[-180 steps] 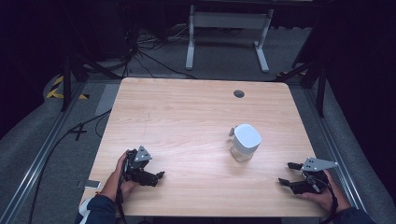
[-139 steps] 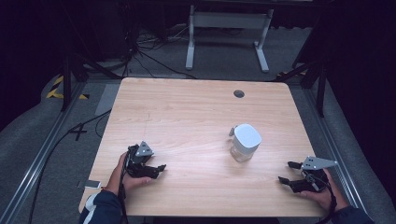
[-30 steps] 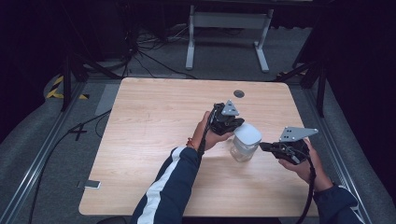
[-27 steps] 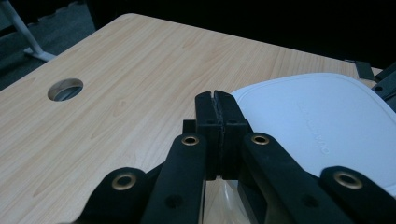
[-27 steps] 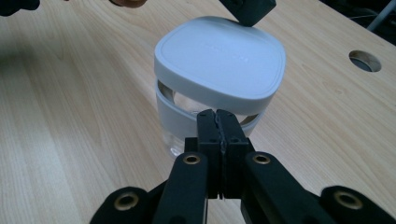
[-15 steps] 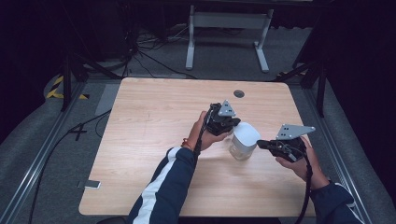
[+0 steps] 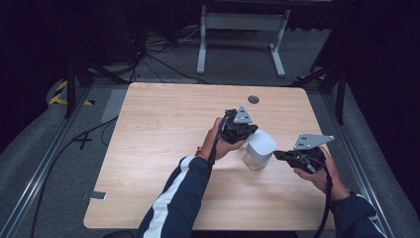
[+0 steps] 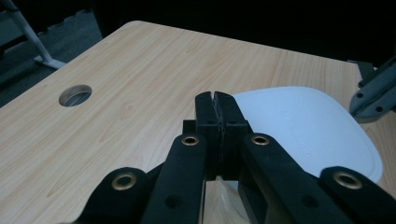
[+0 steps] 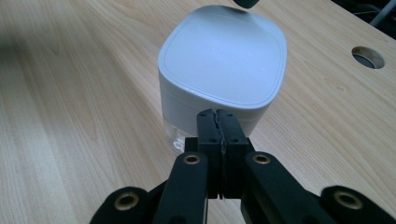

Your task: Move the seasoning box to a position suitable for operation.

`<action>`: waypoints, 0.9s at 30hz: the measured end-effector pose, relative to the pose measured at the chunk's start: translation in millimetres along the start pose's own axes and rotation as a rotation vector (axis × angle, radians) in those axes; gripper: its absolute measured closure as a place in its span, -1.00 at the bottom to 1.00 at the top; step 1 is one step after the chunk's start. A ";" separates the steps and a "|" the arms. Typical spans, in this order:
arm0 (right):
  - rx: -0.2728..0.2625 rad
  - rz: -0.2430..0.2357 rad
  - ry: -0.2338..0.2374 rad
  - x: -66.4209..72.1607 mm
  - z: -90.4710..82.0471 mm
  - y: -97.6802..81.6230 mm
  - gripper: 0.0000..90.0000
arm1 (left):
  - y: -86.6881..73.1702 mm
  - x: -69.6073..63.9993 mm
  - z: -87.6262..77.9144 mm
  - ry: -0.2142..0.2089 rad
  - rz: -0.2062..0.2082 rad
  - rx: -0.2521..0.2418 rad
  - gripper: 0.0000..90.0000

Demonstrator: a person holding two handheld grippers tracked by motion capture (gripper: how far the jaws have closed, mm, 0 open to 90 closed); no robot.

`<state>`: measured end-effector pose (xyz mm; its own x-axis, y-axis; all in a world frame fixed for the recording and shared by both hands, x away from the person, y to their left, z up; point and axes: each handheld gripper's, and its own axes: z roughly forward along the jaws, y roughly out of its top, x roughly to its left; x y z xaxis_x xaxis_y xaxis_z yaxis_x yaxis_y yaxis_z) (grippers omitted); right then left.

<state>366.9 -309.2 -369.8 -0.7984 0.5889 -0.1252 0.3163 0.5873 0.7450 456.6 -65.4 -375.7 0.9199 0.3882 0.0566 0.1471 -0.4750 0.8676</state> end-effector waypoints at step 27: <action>-0.030 -0.007 -0.013 0.5 2.2 7.5 1.00 | -5.8 3.6 4.3 0.047 -0.008 0.002 1.00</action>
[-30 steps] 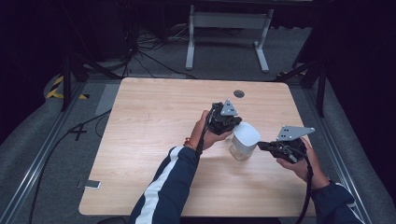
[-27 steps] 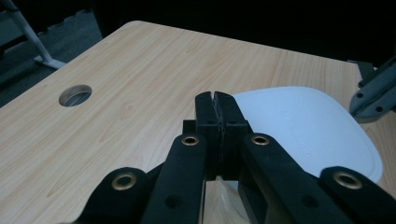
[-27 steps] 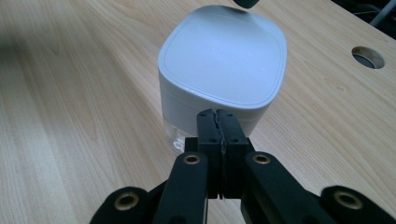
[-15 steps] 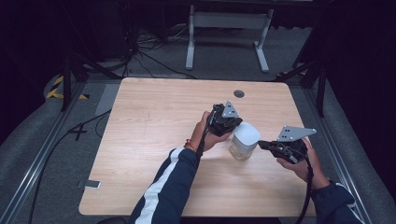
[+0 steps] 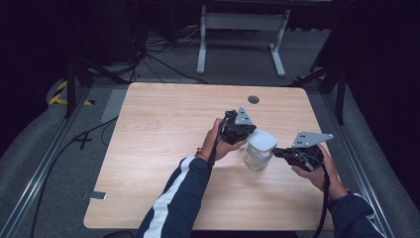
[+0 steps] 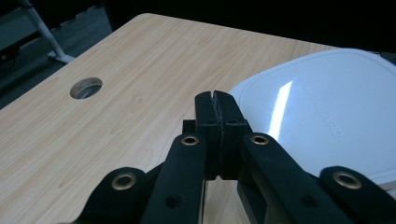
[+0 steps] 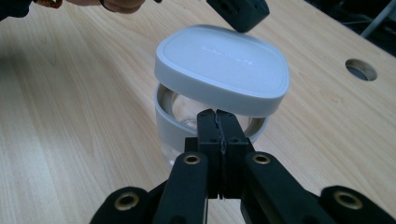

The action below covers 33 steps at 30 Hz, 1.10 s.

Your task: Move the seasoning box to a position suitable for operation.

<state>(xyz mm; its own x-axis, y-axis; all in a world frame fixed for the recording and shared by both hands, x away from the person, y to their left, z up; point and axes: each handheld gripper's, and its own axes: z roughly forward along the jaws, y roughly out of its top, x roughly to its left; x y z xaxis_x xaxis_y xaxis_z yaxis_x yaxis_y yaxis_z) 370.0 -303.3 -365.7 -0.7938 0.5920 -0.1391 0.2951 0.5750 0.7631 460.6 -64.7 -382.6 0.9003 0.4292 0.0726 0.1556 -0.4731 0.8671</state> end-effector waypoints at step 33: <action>-0.055 0.007 -0.007 -8.0 -3.6 11.1 1.00 | -127.7 -9.3 -135.8 0.131 0.044 0.214 0.85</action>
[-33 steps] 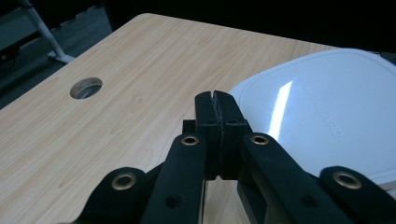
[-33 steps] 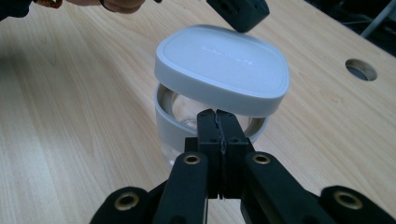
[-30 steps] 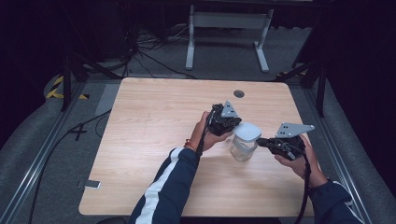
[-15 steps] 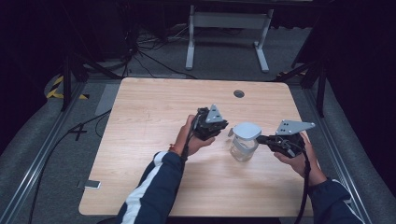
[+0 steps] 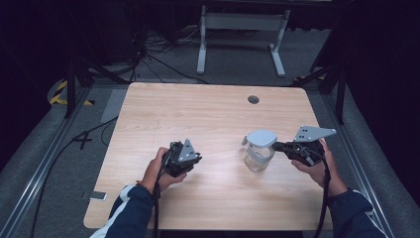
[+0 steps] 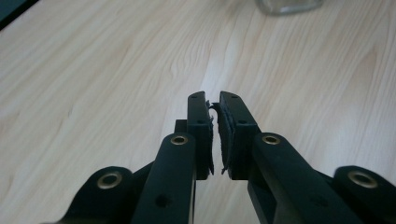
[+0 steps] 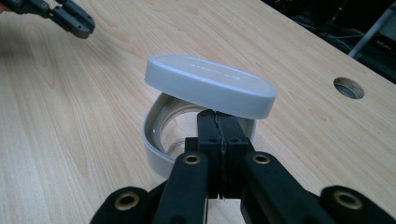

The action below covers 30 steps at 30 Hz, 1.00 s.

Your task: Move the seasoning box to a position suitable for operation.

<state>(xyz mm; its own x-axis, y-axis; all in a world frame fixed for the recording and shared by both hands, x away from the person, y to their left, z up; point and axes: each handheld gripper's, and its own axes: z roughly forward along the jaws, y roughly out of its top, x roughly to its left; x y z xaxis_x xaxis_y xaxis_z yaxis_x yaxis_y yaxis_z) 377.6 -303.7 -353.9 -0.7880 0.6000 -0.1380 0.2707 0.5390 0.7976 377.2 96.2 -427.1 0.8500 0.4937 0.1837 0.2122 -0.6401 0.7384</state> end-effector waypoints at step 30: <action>-0.052 -0.045 -0.010 -6.3 21.5 27.3 1.00 | -103.1 0.7 -56.1 0.062 -0.232 0.053 0.74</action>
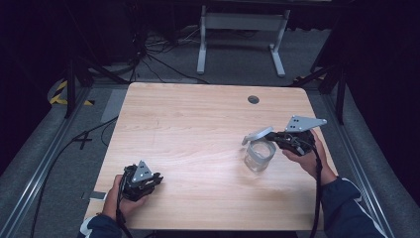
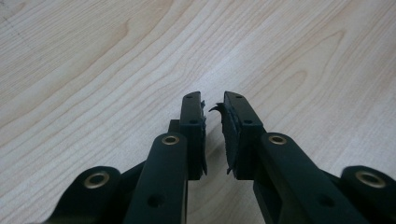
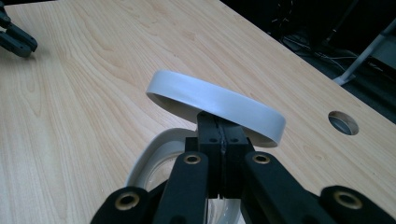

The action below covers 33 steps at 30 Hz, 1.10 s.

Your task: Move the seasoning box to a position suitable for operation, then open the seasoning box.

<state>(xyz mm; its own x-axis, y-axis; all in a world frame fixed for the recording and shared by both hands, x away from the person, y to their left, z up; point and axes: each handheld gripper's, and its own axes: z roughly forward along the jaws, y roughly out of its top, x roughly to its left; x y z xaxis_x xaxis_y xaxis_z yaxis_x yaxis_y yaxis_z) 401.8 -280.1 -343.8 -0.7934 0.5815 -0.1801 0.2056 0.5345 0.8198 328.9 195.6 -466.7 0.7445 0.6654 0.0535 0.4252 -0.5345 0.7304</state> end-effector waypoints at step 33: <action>-0.025 -0.002 -0.028 -1.3 14.5 6.2 1.00 | -25.7 8.2 -7.4 -0.001 -0.057 -0.027 0.47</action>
<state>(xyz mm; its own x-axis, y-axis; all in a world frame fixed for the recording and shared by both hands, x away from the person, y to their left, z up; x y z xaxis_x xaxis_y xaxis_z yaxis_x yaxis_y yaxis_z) 412.4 -268.6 -346.3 -0.7773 0.5975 -0.1969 0.1890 0.5204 0.8328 320.3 218.6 -480.0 0.7201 0.6938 0.0101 0.4532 -0.4812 0.7504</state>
